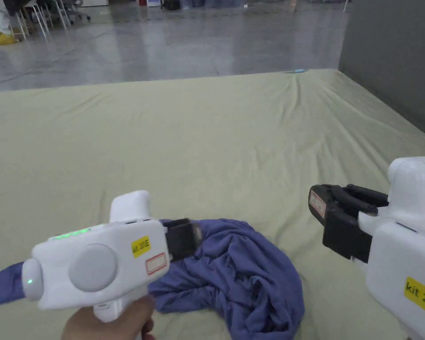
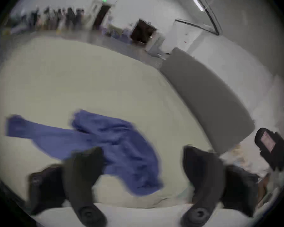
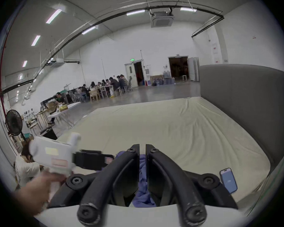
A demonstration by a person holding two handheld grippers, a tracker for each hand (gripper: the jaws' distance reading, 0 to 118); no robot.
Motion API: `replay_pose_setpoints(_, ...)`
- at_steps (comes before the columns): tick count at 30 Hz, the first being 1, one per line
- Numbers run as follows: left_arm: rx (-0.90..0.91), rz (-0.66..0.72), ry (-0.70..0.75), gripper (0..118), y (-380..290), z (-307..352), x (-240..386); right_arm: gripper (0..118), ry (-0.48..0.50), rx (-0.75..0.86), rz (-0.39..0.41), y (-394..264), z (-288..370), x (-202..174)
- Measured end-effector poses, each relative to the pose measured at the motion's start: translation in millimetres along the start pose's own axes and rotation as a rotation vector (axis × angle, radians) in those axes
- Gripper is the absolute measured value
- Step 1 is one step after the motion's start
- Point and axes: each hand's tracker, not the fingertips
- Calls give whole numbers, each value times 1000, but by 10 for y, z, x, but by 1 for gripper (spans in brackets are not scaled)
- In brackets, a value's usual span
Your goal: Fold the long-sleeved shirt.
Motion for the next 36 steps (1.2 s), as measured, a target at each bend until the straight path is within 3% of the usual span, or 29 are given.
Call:
replay_pose_setpoints(1, -15, 2, 58, 0, -126, 20, -105, 5, -15, -37, 11, -72, -37, -33)
replay_pose_setpoints(5, -257, 240, -38, 0, -774, -105, -511, 5, 29, -182, -36, -396, -246, -112)
replay_pose_setpoints(8, -276, 253, -5, 0, -851, -261, -611, 5, 60, -244, -71, -455, -346, -118)
replay_pose_setpoints(9, -272, 213, 40, 16, -803, -317, -619, 5, 61, -246, -65, -452, -367, -122)
replay_pose_setpoints(10, -239, 179, 73, 16, -739, -398, -623, 5, 57, -247, -60, -442, -380, -126)
replay_pose_setpoints(11, -227, 143, 82, 26, -685, -499, -636, 5, 55, -249, -56, -436, -391, -113)
replay_pose_setpoints(12, -232, 114, 108, 50, -596, -627, -680, 5, 54, -250, -54, -427, -403, -101)
replay_pose_setpoints(13, -243, 90, 136, 88, -543, -776, -701, 5, 53, -251, -52, -420, -416, -87)
replay_pose_setpoints(14, -249, 91, 172, 118, -506, -942, -709, 5, 50, -254, -53, -419, -434, -70)
replay_pose_setpoints(19, -268, 99, 216, 117, -234, -1835, -1242, 5, 18, -304, -70, -513, -544, 48)
replay_pose_setpoints(21, -320, 62, 283, 116, -225, -2051, -1168, 5, 1, -331, -74, -556, -610, 111)
replay_pose_setpoints(22, -347, 37, 302, 111, -235, -2154, -1202, 5, -7, -339, -76, -568, -642, 145)
replay_pose_setpoints(23, -384, -13, 321, 90, -252, -2246, -1227, 5, -25, -347, -79, -577, -670, 181)
replay_pose_setpoints(24, -411, -95, 366, 60, -298, -2241, -1178, 5, -46, -353, -81, -582, -711, 228)
replay_pose_setpoints(25, -354, -101, 302, 53, -253, -2163, -1136, 5, -65, -359, -83, -582, -755, 274)
replay_pose_setpoints(26, -334, -111, 251, 18, -204, -2075, -1099, 5, -85, -370, -83, -574, -821, 334)
replay_pose_setpoints(27, -328, -88, 217, 0, -210, -2032, -1078, 5, -97, -383, -81, -562, -892, 393)
replay_pose_setpoints(29, -331, -95, 216, 0, -221, -1819, -1005, 5, -111, -402, -83, -533, -1060, 499)
replay_pose_setpoints(31, -279, -17, 155, 0, -215, -1634, -1042, 6, -107, -417, -86, -478, -1286, 599)
replay_pose_setpoints(32, -262, 33, 117, 0, -154, -1437, -1047, 27, -86, -439, -93, -450, -1452, 656)
replay_pose_setpoints(34, -220, 133, 55, 0, -151, -1172, -1085, 102, -69, -555, -123, -425, -1879, 759)
replay_pose_setpoints(35, -195, 176, 30, 0, -169, -1033, -1092, 118, -77, -622, -145, -482, -2181, 860)
replay_pose_setpoints(36, -184, 195, 16, 0, -147, -851, -963, 117, -92, -576, -162, -473, -2396, 943)
